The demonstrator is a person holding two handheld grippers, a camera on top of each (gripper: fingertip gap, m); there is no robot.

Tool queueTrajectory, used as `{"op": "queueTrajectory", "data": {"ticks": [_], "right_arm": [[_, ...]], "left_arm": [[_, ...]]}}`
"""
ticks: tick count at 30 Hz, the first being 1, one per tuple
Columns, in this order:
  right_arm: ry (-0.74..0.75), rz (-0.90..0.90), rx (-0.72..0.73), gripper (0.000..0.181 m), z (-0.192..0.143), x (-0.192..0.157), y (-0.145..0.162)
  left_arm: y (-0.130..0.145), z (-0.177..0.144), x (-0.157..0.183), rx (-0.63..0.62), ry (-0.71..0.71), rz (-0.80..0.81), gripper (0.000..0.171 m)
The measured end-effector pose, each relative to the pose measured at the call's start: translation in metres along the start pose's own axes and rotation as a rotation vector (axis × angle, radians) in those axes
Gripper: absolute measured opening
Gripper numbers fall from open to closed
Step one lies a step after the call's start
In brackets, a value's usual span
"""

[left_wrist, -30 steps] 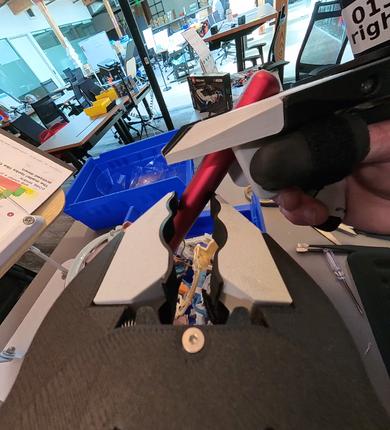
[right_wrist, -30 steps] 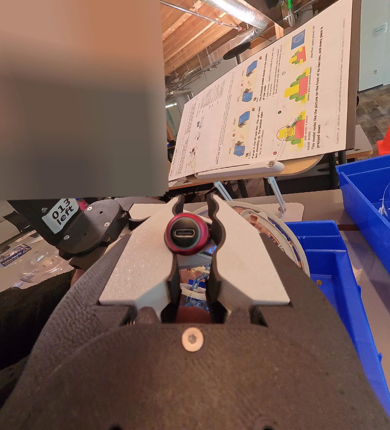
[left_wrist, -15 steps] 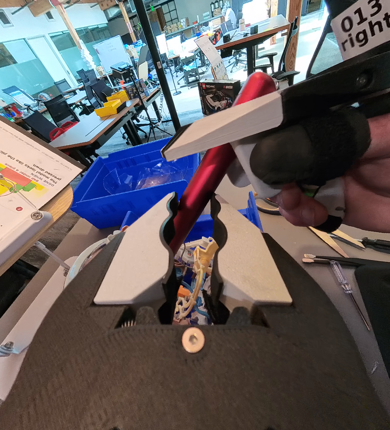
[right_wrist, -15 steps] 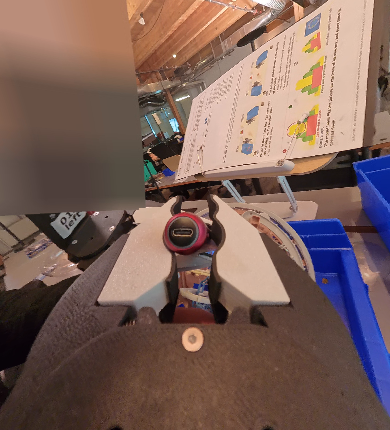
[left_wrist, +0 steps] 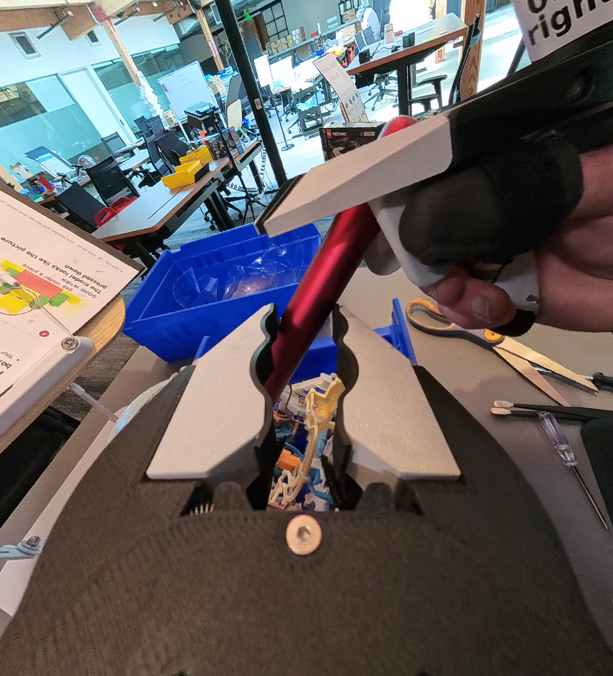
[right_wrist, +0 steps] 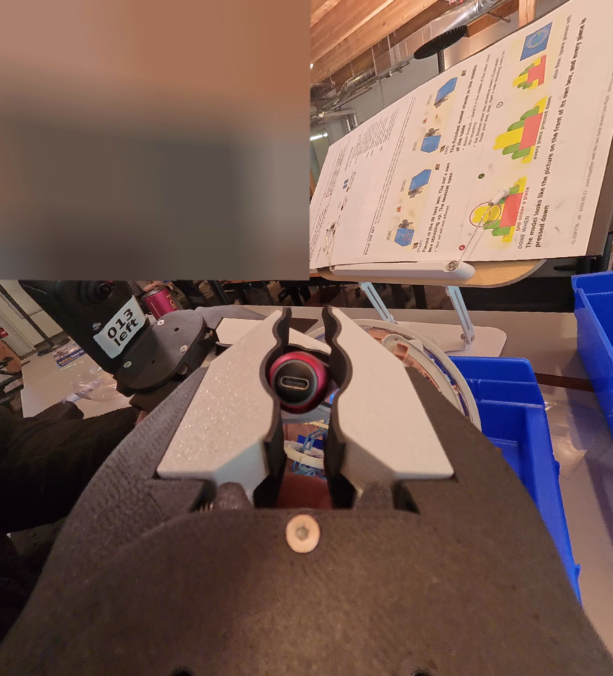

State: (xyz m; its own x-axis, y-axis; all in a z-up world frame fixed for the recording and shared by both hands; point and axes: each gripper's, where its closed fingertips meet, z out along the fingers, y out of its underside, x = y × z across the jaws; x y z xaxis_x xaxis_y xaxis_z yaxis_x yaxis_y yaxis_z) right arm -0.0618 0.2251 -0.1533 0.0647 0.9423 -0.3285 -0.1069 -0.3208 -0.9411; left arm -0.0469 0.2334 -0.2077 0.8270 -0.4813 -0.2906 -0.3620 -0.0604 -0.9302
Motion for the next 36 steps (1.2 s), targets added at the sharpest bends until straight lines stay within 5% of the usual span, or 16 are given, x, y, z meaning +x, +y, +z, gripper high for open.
{"op": "queueTrajectory", "data": {"ticks": [19, 28, 36], "right_arm": [[-0.034, 0.083, -0.073, 0.016, 0.009, 0.011, -0.002], [-0.017, 0.067, -0.057, 0.015, 0.008, 0.013, -0.004], [-0.020, 0.083, -0.058, 0.015, 0.007, 0.015, -0.002]], "left_arm": [[0.001, 0.005, -0.009, -0.054, 0.027, -0.113, 0.026], [0.000, 0.005, -0.010, -0.054, -0.021, -0.015, 0.035], [0.002, 0.008, -0.009, -0.087, 0.023, 0.005, 0.025]]}}
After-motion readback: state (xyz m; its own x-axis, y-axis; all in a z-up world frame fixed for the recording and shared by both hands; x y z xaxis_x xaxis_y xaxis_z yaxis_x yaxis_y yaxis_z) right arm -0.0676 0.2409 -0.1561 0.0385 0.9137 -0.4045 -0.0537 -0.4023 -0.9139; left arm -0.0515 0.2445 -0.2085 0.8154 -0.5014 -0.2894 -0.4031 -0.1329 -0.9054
